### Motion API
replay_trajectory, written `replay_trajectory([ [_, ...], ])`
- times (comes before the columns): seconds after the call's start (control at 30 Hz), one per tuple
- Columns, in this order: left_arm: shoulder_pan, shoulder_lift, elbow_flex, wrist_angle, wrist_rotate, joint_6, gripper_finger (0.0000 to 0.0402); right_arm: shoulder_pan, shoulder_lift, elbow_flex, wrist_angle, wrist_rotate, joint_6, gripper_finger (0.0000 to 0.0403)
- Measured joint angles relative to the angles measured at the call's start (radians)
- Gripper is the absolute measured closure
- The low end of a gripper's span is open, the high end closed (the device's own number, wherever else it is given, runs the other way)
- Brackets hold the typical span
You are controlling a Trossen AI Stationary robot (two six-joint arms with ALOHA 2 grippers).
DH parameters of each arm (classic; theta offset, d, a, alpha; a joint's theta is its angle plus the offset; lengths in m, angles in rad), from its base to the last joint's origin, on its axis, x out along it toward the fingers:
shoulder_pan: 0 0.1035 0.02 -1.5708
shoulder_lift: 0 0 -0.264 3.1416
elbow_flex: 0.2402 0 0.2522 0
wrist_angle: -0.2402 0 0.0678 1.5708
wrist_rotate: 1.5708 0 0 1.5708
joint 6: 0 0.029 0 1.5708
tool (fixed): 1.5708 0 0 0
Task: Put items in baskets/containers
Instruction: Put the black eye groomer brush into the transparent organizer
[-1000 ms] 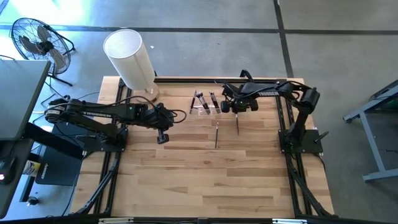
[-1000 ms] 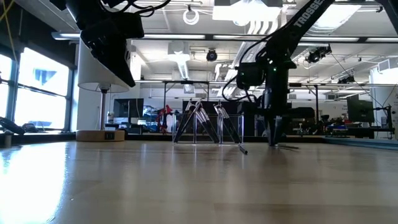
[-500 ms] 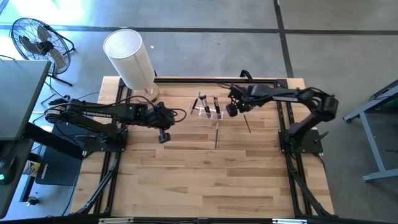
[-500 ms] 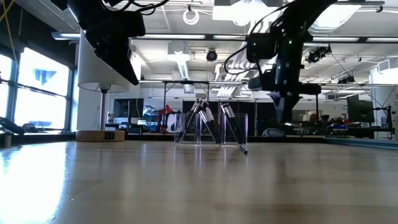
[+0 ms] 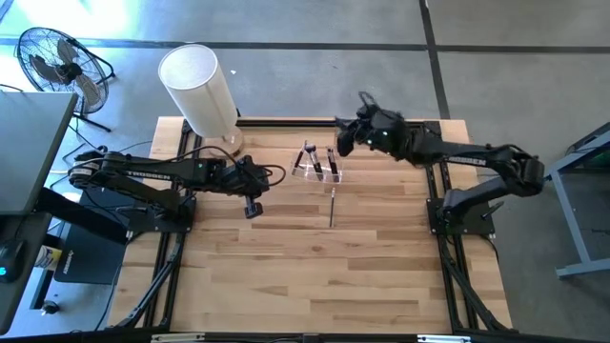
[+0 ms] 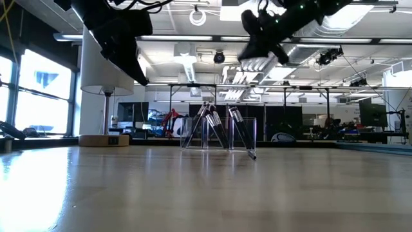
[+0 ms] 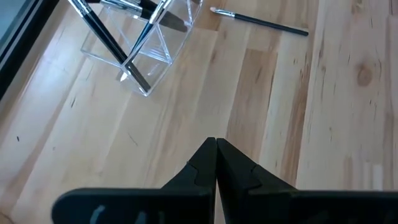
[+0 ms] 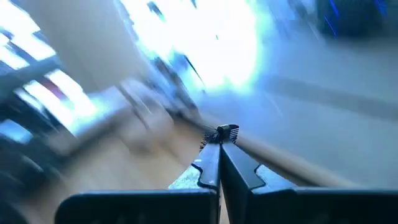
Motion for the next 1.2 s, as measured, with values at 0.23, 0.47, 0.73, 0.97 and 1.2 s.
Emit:
replay_trajectory([
  [0.23, 0.0, 0.0, 0.0, -0.006, 0.007, -0.016, 0.0401, 0.008, 0.132, -0.206, 0.722, -0.048, -0.143, 0.0403],
  [0.47, 0.0, 0.0, 0.0, -0.001, 0.011, -0.016, 0.0401, 0.038, 0.325, -0.257, 0.888, -0.075, -0.197, 0.0403],
  [0.73, 0.0, 0.0, 0.0, -0.001, 0.01, -0.033, 0.0401, 0.061, 0.389, -0.245, 0.806, -0.094, -0.174, 0.0403],
  [0.97, 0.0, 0.0, 0.0, 0.001, 0.01, -0.091, 0.0401, 0.059, 0.328, -0.245, 0.669, -0.133, -0.156, 0.0381],
  [1.2, 0.0, 0.0, 0.0, 0.01, 0.01, -0.164, 0.0401, 0.043, 0.202, -0.245, 0.511, -0.2, -0.22, 0.0311],
])
